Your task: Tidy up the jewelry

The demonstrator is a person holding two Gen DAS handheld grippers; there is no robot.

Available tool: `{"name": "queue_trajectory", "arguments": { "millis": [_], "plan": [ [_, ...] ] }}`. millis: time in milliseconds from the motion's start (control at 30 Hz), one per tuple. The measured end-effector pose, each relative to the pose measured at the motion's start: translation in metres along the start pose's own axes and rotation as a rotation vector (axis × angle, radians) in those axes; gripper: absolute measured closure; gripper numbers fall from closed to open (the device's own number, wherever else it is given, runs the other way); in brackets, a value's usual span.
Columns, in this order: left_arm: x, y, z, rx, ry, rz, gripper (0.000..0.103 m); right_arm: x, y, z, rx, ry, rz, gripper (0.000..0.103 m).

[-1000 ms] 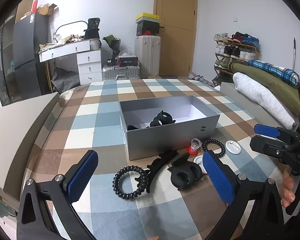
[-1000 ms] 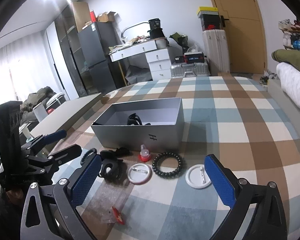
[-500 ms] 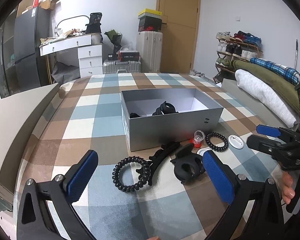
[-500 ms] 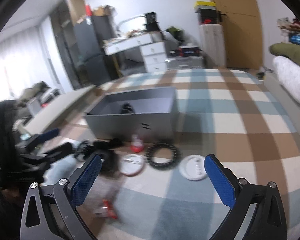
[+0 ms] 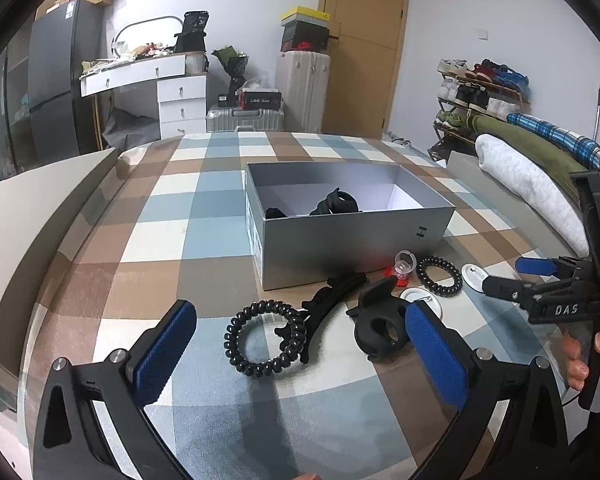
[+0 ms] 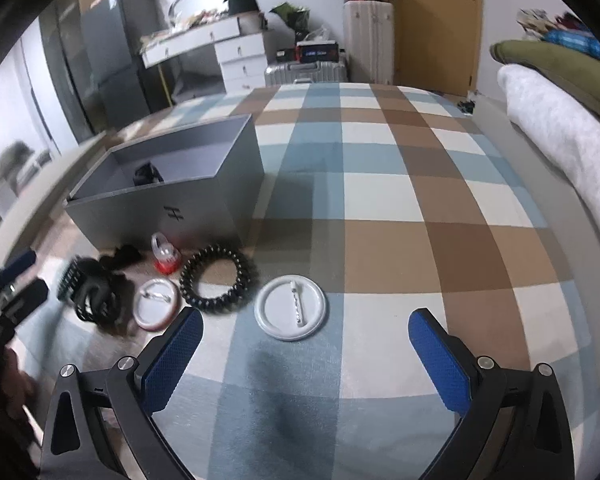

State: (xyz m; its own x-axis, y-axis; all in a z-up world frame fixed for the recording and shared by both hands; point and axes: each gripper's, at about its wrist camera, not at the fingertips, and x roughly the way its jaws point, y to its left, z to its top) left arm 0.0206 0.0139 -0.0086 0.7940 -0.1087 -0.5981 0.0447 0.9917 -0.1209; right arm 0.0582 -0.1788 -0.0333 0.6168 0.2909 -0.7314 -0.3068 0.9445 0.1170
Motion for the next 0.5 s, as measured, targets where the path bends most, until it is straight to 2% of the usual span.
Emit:
{"name": "queue_trajectory", "arguments": {
  "millis": [133,267,500],
  "plan": [
    [0.001,0.002,0.0,-0.009,0.004,-0.003,0.001,0.009,0.006,0.0,-0.043,0.041,-0.02,0.002],
    [0.002,0.003,0.0,-0.013,0.007,-0.005,0.001,0.015,0.009,-0.001,-0.063,0.071,-0.019,0.012],
    [0.002,0.003,0.0,-0.009,0.007,-0.002,0.001,0.019,0.013,-0.003,-0.091,0.082,-0.032,0.013]
  ]
}}
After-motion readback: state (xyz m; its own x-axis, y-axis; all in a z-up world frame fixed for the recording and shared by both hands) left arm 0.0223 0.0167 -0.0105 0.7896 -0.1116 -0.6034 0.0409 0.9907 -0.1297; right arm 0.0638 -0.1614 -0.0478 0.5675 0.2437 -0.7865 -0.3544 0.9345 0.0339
